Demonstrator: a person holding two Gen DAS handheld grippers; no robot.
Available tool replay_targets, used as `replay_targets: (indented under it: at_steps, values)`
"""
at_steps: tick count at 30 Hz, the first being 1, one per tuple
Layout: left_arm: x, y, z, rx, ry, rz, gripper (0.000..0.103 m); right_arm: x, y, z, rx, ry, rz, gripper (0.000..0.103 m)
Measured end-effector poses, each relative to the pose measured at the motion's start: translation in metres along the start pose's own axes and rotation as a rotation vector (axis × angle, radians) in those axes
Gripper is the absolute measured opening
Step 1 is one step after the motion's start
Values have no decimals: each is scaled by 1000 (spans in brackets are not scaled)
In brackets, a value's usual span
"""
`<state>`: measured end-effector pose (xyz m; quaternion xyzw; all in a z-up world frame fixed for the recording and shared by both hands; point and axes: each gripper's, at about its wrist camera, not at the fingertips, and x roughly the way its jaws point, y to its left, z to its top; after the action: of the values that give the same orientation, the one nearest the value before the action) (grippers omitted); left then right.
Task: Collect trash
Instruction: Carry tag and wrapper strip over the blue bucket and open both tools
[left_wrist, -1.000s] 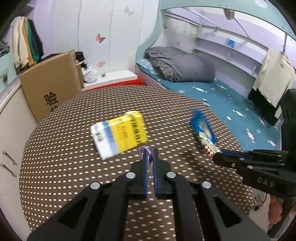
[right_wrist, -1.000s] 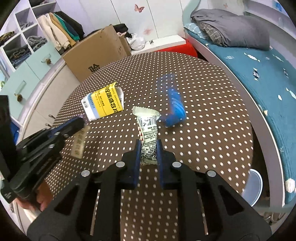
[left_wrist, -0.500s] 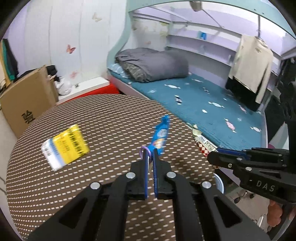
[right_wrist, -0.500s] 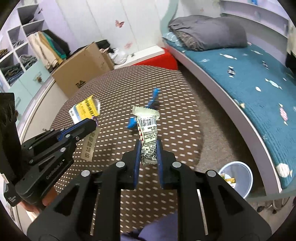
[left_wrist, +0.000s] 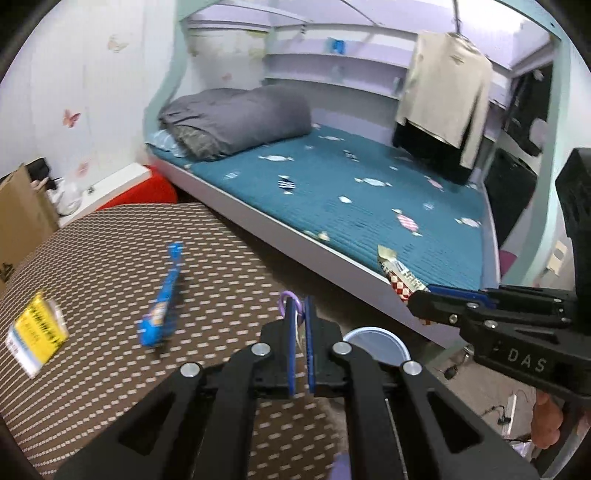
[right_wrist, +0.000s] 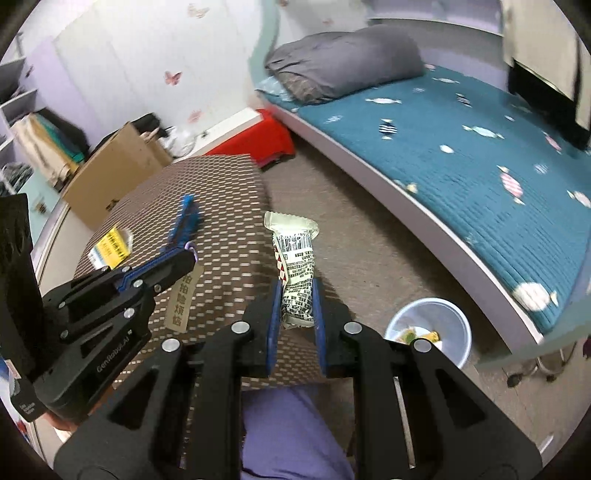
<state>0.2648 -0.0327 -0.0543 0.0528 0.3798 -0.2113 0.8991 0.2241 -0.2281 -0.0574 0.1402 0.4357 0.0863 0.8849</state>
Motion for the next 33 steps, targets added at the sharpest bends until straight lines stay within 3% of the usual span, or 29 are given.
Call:
replay_targets:
  at_steps: [12, 28, 30, 33]
  values:
    - [51, -82, -3, 111, 85, -113, 5, -10, -82, -18, 162, 10, -106, 17]
    - [127, -179, -26, 258, 231, -203, 6, -7, -176, -71, 401, 72, -236, 17]
    - [127, -185, -27, 261, 187, -204, 8, -9, -187, -78, 432, 74, -255, 17]
    - [125, -192, -27, 273, 154, -210, 47, -9, -198, -85, 462, 80, -278, 17]
